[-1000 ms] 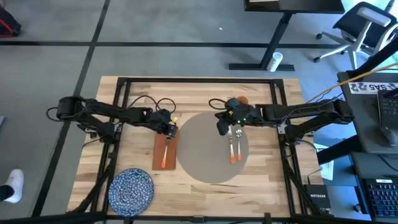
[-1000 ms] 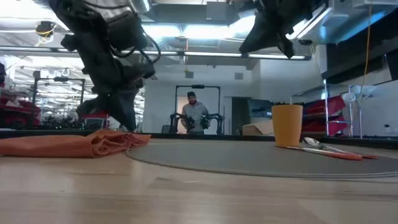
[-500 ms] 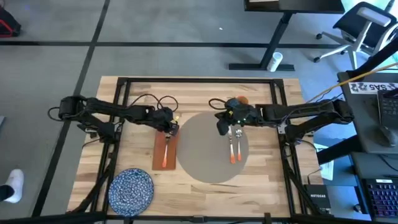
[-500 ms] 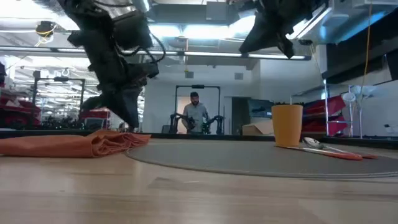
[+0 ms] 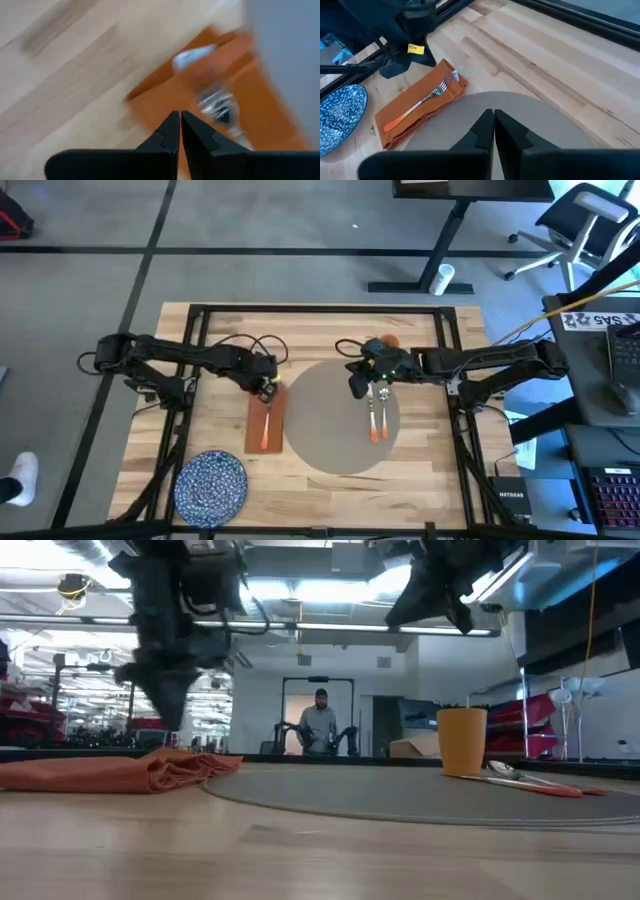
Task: Set table place
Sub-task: Put the blue plate on the gray mat
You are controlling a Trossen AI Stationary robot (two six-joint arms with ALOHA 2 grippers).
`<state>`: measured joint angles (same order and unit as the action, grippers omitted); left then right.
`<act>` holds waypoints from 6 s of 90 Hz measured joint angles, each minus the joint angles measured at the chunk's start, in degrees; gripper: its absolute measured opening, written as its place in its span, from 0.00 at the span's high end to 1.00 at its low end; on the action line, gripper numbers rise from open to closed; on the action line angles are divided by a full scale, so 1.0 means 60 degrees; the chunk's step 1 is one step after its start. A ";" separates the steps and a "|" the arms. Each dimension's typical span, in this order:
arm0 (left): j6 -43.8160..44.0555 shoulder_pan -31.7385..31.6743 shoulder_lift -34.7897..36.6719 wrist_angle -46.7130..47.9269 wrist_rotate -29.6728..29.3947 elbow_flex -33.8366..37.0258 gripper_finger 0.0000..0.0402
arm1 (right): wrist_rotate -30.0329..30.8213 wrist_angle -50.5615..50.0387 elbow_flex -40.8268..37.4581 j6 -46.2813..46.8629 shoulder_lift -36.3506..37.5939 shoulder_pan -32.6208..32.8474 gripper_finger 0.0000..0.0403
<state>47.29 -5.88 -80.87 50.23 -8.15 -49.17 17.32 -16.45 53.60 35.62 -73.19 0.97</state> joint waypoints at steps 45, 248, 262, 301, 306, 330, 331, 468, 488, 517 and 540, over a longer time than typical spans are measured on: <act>-0.0634 0.2120 0.2587 -0.0447 0.2635 0.0000 1.00 | -0.1998 0.0022 -0.0004 -0.1348 0.0000 0.0002 1.00; -0.8548 0.3423 -0.1139 -0.1066 0.6483 0.1260 0.63 | -0.2575 0.0044 -0.0004 -0.0914 0.0000 0.0018 1.00; -0.8631 0.3592 -0.1149 -0.1165 0.6504 0.1260 0.63 | -0.2575 0.0040 -0.0004 -0.0912 0.0000 0.0018 1.00; -0.8525 0.4489 -0.1293 -0.1645 0.6519 0.1260 0.63 | -0.2526 -0.0011 -0.0004 -0.0912 0.0000 0.0018 1.00; -0.8525 0.4590 -0.1470 -0.1638 0.6519 0.1260 0.64 | -0.2502 -0.0009 -0.0004 -0.0912 0.0000 0.0018 1.00; -0.8585 0.4687 -0.1979 -0.1653 0.6552 0.1246 0.79 | -0.2495 -0.0025 -0.0004 -0.0912 0.0000 0.0018 1.00; -0.8606 0.4689 -0.1979 -0.1656 0.6547 0.1246 0.80 | -0.2495 -0.0025 -0.0004 -0.0912 0.0000 0.0018 1.00; -0.6886 0.0344 -0.0041 -0.1651 1.0147 0.1195 1.00 | -0.2442 -0.0029 -0.0004 -0.0952 0.0000 0.0018 1.00; -0.4243 -0.0733 -0.0041 -0.4544 1.0120 0.1195 1.00 | -0.2310 -0.0033 -0.0004 -0.0952 0.0002 0.0018 1.00; -0.1760 -0.1889 -0.0052 -0.6825 0.7993 0.1191 1.00 | -0.2302 -0.0029 -0.0004 -0.0952 0.0000 0.0018 1.00; -0.0612 -0.2170 -0.0556 -0.8187 0.7036 0.1191 1.00 | -0.2299 -0.0025 -0.0004 -0.0985 0.0000 0.0018 1.00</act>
<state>43.62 -18.90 -84.21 1.11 34.06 -42.02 3.53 -16.60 53.58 29.71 -73.19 1.08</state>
